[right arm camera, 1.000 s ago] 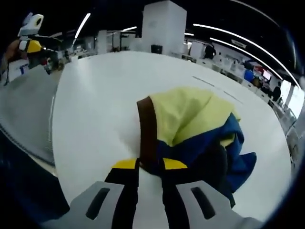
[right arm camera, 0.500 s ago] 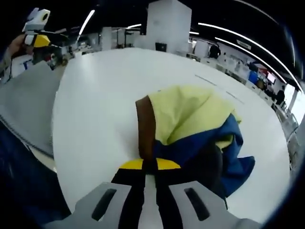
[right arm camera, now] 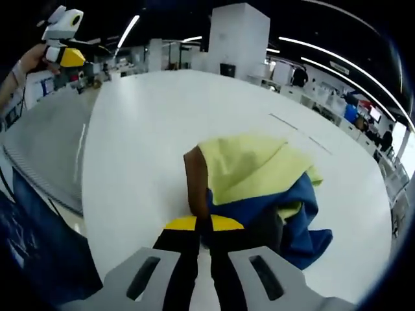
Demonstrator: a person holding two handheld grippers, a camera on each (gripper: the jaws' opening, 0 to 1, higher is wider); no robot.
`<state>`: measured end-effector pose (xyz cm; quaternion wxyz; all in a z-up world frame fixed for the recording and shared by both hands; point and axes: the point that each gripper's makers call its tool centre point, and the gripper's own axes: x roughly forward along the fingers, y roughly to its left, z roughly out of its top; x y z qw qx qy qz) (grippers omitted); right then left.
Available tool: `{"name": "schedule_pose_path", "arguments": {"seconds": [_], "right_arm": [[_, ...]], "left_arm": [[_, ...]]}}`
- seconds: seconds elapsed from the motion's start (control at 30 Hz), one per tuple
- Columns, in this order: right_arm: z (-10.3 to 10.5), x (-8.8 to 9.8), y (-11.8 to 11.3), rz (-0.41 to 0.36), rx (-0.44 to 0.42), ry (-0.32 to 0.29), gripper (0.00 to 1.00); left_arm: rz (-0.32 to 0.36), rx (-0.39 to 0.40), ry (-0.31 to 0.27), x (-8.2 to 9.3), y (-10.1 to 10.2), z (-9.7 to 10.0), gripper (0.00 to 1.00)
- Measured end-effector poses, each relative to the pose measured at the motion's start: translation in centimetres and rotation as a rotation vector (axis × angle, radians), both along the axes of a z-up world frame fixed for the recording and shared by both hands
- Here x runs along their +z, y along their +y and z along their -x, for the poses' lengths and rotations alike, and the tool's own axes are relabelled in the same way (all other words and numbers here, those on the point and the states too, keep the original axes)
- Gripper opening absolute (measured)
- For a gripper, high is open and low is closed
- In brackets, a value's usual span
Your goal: Fold the garment on the visible template until the final outline fits inside the template.
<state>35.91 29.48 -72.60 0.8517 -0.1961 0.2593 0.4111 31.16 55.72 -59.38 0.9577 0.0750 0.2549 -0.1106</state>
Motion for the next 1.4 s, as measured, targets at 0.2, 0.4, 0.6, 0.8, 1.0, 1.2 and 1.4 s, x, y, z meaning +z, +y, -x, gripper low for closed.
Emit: {"name": "schedule_pose_path", "arguments": {"seconds": [0.2, 0.4, 0.6, 0.8, 1.0, 1.2, 1.4], "right_arm": [[-1.1, 3.2, -0.6, -0.027, 0.004, -0.066, 0.05], [-2.3, 5.7, -0.7, -0.042, 0.024, -0.127, 0.05], [-3.1, 8.0, -0.9, -0.059, 0.038, -0.188, 0.05], [-4.2, 10.5, -1.5, -0.074, 0.052, -0.245, 0.05], [-5.2, 12.1, -2.4, -0.085, 0.05, -0.282, 0.05], [-6.4, 13.9, -3.1, -0.095, 0.043, -0.327, 0.05], [-7.1, 15.2, -3.4, -0.11, 0.042, -0.354, 0.05]], "left_arm": [[-0.004, -0.013, -0.023, 0.8, -1.4, -0.5, 0.99], [-0.009, -0.04, -0.039, 1.1, -2.9, -1.3, 0.99], [-0.007, -0.049, -0.038, 0.9, -4.3, -1.6, 0.99], [-0.012, -0.059, -0.045, 1.0, -5.5, -2.3, 0.99], [-0.004, -0.074, -0.052, 1.2, -7.2, -3.1, 0.99], [-0.005, -0.119, -0.048, 0.8, -8.8, -3.9, 0.99], [-0.025, -0.175, -0.043, 0.2, -11.1, -5.2, 0.99]]}}
